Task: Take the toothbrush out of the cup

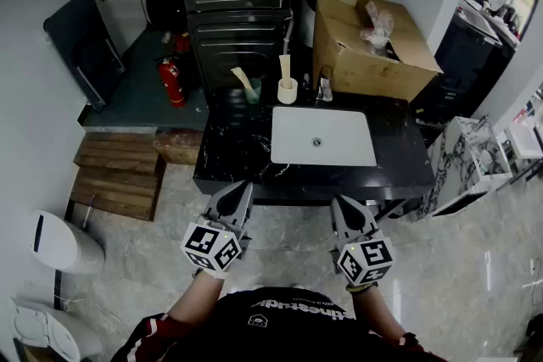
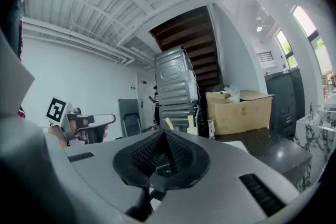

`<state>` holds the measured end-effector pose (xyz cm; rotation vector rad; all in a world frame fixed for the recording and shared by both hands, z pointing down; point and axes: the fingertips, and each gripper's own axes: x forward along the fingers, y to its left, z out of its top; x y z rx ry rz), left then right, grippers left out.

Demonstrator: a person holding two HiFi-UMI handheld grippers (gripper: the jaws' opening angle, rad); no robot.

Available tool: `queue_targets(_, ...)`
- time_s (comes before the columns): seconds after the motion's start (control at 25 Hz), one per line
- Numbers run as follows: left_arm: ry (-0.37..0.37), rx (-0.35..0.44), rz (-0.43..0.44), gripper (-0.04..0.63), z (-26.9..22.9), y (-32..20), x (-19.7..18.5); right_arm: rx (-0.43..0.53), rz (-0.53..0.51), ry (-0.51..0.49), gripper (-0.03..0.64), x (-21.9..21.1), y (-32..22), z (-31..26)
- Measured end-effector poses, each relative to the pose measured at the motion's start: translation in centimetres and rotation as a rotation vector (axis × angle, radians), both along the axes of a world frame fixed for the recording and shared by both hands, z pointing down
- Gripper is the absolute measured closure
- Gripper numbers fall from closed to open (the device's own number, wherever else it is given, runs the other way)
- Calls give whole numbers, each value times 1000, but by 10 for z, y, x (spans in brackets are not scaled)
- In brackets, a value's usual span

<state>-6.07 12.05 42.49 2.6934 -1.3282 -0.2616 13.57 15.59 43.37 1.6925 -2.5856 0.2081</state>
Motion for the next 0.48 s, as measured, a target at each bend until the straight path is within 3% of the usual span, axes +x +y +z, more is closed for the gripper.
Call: queue_targets(0.48,-2,12,4,580,-1,5,1,3,-1,8,580,-2,3,3)
